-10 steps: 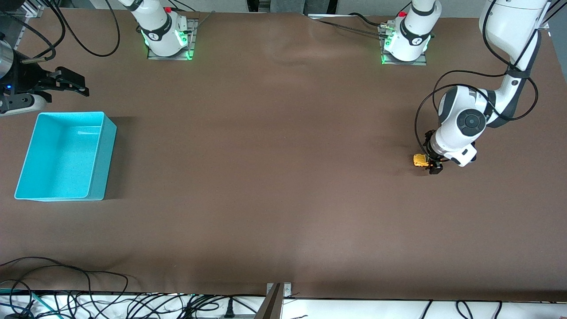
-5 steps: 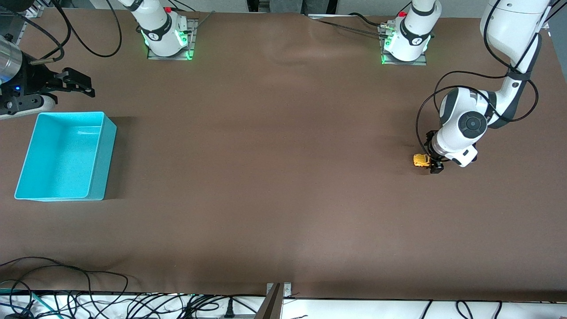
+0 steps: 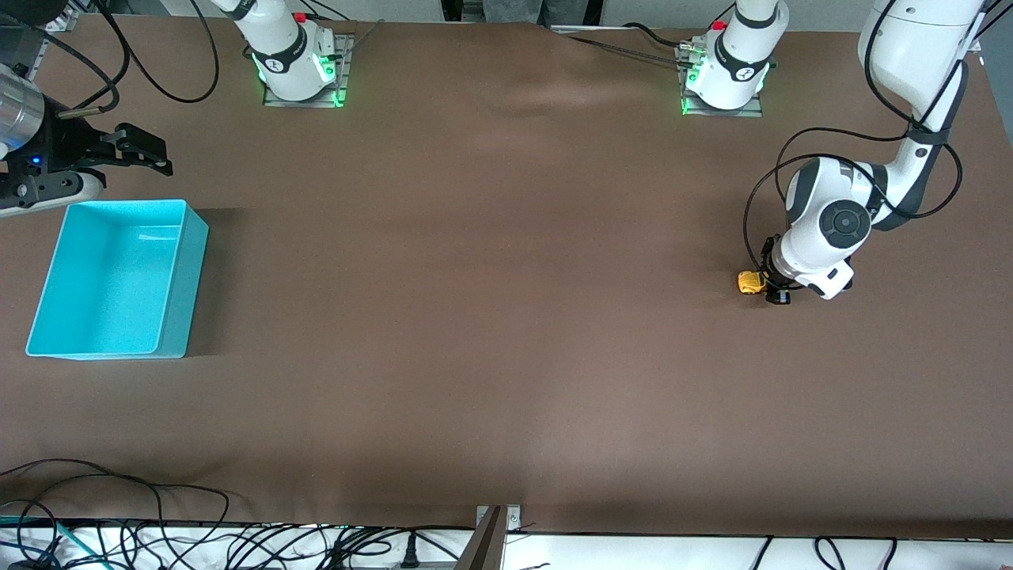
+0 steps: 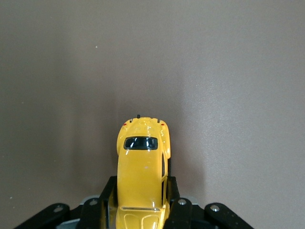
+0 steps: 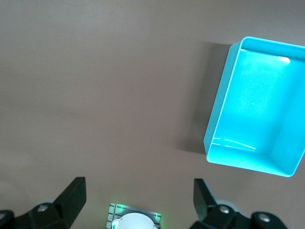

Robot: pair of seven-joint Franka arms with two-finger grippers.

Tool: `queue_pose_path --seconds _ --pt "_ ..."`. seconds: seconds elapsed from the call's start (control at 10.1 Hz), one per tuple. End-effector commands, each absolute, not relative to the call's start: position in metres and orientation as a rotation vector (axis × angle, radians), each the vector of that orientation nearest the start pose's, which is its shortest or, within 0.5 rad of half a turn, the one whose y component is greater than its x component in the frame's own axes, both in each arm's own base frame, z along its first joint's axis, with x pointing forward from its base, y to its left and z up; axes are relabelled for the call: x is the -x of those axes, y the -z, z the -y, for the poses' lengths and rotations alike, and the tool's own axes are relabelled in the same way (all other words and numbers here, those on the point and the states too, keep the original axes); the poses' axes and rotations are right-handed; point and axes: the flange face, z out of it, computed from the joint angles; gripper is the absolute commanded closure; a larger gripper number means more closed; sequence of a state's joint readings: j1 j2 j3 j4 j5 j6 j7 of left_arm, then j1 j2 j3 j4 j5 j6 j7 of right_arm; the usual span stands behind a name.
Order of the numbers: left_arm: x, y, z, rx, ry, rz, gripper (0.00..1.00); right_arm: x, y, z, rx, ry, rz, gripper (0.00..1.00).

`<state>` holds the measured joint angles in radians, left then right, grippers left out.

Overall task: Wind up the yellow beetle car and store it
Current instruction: 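Drag the held car back and forth on the table to wind it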

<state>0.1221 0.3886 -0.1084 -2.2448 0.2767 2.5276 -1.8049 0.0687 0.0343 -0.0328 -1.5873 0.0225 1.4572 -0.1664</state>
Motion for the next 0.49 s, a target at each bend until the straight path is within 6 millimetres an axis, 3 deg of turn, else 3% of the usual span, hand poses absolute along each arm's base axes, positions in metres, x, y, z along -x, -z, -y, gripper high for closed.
queue_pose_path --seconds 0.0,0.2,0.4 --pt "-0.545 -0.198 0.001 -2.321 -0.09 -2.308 1.0 -0.554 -0.586 -0.023 3.087 -0.253 0.3 0.0" --pt "-0.563 -0.216 0.031 -2.316 -0.046 -2.29 1.0 -0.553 -0.588 -0.023 3.087 -0.248 0.303 0.0" --pt "-0.56 -0.204 0.06 -2.272 0.043 -2.318 1.0 -0.551 -0.592 -0.023 3.086 -0.243 0.303 0.0"
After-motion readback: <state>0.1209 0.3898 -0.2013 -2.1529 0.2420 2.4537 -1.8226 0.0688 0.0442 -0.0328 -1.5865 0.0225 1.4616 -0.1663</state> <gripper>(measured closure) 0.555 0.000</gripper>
